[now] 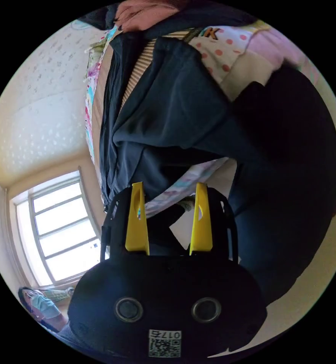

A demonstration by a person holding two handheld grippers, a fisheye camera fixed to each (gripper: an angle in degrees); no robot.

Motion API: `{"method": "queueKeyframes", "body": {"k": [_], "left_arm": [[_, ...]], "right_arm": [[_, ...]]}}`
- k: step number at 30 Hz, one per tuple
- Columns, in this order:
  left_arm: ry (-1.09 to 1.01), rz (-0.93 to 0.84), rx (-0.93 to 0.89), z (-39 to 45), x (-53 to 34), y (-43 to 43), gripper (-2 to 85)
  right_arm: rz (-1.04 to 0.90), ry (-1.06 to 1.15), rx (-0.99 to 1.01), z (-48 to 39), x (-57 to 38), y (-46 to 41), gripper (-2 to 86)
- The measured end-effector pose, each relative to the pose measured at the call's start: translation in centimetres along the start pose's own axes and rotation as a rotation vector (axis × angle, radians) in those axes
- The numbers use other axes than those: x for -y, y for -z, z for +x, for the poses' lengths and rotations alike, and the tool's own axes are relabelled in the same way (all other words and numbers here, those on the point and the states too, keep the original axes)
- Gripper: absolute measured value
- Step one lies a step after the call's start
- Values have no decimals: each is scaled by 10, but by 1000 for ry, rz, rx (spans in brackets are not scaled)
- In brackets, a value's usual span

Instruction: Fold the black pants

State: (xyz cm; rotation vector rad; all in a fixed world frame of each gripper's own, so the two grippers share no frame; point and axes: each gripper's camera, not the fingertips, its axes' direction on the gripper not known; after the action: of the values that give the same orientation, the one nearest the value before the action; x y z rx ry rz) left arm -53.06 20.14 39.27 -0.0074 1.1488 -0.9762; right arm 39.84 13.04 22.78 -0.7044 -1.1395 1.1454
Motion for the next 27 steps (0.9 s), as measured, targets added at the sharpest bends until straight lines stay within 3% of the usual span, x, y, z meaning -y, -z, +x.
{"method": "queueKeyframes", "body": {"k": [7,17,22,27], "left_arm": [[-64,89,-283,20,-33,68,45],[-279,254,-238,116,-49,170,44],[-395,262,-199,203,30,135,50],[-497,78,-177,277,123,25,110]], "right_arm": [[141,64,80,1,-4,29,34],[364,497,-87,-86,-35,67,8],[365,639,-180,-181,22,41,11],[423,624,-348,-270,127,-1,32]]}}
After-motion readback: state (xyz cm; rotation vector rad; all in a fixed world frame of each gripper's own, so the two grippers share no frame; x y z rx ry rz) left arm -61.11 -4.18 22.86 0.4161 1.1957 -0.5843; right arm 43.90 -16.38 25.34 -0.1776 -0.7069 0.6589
